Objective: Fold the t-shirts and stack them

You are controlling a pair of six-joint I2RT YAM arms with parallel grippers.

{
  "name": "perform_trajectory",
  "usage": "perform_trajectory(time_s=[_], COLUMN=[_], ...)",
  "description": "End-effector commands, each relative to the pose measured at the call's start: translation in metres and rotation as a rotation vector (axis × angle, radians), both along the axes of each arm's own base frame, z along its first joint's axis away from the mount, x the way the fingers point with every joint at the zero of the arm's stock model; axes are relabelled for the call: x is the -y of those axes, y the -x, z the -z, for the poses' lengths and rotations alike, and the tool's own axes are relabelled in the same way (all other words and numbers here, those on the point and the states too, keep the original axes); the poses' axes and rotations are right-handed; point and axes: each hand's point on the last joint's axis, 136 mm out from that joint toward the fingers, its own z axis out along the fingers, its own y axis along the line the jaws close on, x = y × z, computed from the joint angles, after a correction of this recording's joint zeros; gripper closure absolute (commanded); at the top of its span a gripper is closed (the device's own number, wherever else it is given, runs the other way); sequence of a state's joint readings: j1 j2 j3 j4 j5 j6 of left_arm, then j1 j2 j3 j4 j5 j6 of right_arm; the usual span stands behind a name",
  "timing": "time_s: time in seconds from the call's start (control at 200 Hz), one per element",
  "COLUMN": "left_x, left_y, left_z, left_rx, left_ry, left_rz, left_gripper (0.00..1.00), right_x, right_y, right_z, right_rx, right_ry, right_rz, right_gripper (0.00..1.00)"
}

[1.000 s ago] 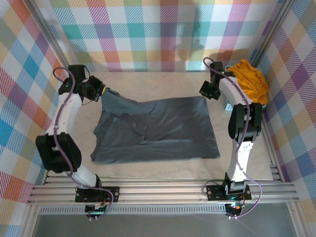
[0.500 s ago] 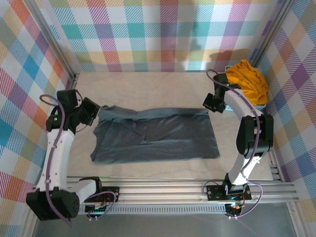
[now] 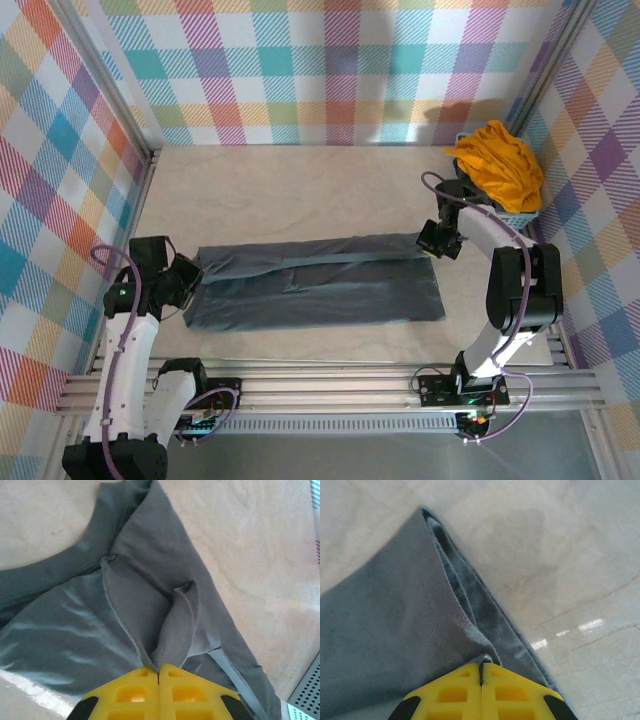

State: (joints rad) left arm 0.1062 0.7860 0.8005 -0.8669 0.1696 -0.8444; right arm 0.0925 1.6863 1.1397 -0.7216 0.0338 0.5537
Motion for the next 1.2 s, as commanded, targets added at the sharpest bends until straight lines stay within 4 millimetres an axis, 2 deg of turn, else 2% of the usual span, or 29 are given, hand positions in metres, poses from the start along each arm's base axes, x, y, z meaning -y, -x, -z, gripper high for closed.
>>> perform_trajectory(time_s=[0.0, 0.245, 0.385, 0.48, 0.705, 0.985, 1.16, 1.195], left_x=[-0.008, -0.021, -0.021, -0.019, -0.017, -0.014, -0.009, -0.008], left_y=[0.01, 0.018, 0.016, 0.017, 0.021, 0.023, 0.025, 0.026], left_z=[0.004, -0.004, -0.014, -0.014, 0.004, 0.016, 0.033, 0.037], left_rx=[-0.013, -0.021, 0.01, 0.01, -0.015, -0.031, -0.054, -0.06], left_ry=[-0.039, -0.103, -0.101, -0.089, -0.066, -0.049, -0.019, -0.012], left_rz=[-0.028, -0.075, -0.078, -0.082, -0.087, -0.085, -0.08, -0.081], left_gripper=[1.0, 1.0, 1.0, 1.0, 1.0, 1.0, 1.0, 1.0], right_x=[0.002, 0.005, 0.007, 0.01, 0.01, 0.011, 0.011, 0.009], right_y=[0.0, 0.008, 0.013, 0.02, 0.037, 0.042, 0.045, 0.046], right_z=[-0.016, -0.02, -0.02, -0.018, -0.019, -0.004, 0.003, 0.004], right_rx=[0.053, 0.056, 0.052, 0.038, 0.05, 0.016, 0.005, 0.003], right_ry=[-0.005, 0.01, 0.018, 0.028, 0.018, 0.028, 0.025, 0.015], right_rz=[0.019, 0.013, 0.021, 0.039, 0.069, 0.062, 0.069, 0.069], right_gripper=[1.0, 1.0, 1.0, 1.0, 1.0, 1.0, 1.0, 0.94])
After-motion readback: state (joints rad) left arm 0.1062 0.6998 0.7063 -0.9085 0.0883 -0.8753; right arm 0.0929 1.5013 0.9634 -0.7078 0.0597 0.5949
